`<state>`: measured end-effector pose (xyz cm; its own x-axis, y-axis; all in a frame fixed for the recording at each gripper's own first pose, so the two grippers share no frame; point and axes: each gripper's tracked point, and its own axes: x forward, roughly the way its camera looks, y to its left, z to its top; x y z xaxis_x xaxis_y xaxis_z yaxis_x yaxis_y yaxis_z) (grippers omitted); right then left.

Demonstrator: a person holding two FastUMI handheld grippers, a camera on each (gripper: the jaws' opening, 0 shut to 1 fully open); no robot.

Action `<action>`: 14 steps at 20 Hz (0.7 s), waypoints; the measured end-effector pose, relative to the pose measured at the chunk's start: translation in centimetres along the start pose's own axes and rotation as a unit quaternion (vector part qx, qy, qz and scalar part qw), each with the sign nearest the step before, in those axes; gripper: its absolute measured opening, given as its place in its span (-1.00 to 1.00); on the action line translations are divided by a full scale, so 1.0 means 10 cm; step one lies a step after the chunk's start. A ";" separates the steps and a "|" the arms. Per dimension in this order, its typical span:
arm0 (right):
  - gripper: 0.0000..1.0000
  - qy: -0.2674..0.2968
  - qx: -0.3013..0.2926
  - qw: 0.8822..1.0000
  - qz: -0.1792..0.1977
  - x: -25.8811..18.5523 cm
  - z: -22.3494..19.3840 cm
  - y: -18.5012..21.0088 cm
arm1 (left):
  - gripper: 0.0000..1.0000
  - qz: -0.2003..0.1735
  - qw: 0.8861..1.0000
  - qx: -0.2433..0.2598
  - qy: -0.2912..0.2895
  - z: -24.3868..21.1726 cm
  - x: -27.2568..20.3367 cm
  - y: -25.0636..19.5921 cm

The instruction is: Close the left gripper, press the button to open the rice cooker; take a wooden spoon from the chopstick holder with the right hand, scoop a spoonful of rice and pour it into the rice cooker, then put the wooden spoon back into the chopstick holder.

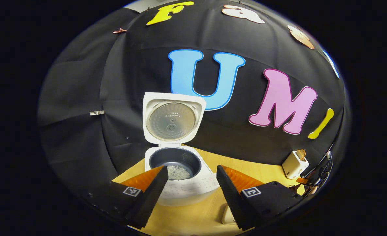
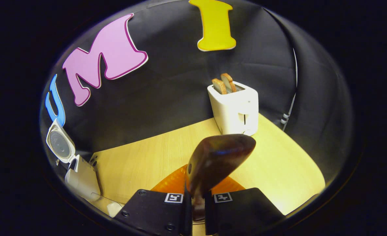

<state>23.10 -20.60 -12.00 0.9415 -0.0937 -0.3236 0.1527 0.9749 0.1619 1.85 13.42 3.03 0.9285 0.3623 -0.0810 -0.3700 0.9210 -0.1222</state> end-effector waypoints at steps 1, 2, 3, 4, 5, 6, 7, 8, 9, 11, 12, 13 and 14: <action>-0.62 0.000 -0.002 1.000 -0.007 0.01 -0.04 -0.04 | 0.92 -0.001 1.000 0.000 0.000 0.00 0.01 0.00; -0.60 0.003 0.004 1.000 -0.007 0.00 -0.07 -0.04 | 0.92 -0.003 1.000 0.000 0.000 0.01 0.00 -0.01; -0.58 0.003 0.013 1.000 -0.009 -0.01 -0.09 -0.03 | 0.92 -0.005 1.000 0.001 0.001 0.00 0.00 -0.01; -0.45 0.003 0.014 1.000 -0.015 -0.03 -0.10 -0.05 | 0.92 -0.007 1.000 0.002 0.001 0.01 0.01 -0.02; -0.29 0.001 0.012 1.000 -0.024 -0.04 -0.10 -0.10 | 0.92 -0.009 1.000 0.003 0.000 0.01 0.02 -0.02; -0.08 -0.003 0.011 0.999 -0.031 -0.07 -0.08 -0.14 | 0.92 -0.010 1.000 0.002 -0.001 0.03 0.02 0.00; 0.12 -0.004 0.013 0.999 -0.034 -0.11 -0.07 -0.15 | 0.92 -0.011 1.000 -0.001 -0.002 0.04 0.04 0.00; 0.36 -0.004 0.017 0.999 -0.034 -0.17 -0.06 -0.14 | 0.92 -0.014 1.000 -0.005 -0.004 0.07 0.06 0.01; 0.14 -0.004 0.021 0.999 -0.035 -0.20 -0.06 -0.14 | 0.92 -0.016 1.000 -0.008 -0.008 0.11 0.07 0.01; 0.84 -0.002 0.023 0.999 -0.038 -0.31 -0.10 -0.15 | 0.91 -0.019 1.000 -0.008 -0.016 0.19 0.14 0.06; 0.93 -0.002 0.022 0.999 -0.044 -0.36 -0.11 -0.18 | 0.92 -0.020 1.000 -0.008 -0.022 0.27 0.19 0.09; 0.95 -0.002 0.020 0.999 -0.048 -0.40 -0.12 -0.19 | 0.92 -0.022 0.999 -0.008 -0.030 0.37 0.22 0.12; 0.97 0.000 0.018 0.998 -0.053 -0.46 -0.14 -0.20 | 0.92 -0.023 0.999 -0.006 -0.041 0.49 0.27 0.14</action>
<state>18.03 -21.84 -12.18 0.9190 -0.1966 -0.3416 0.2629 0.9515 0.1596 3.95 16.41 7.45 0.9441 0.3297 0.0064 -0.3258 0.9355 -0.1364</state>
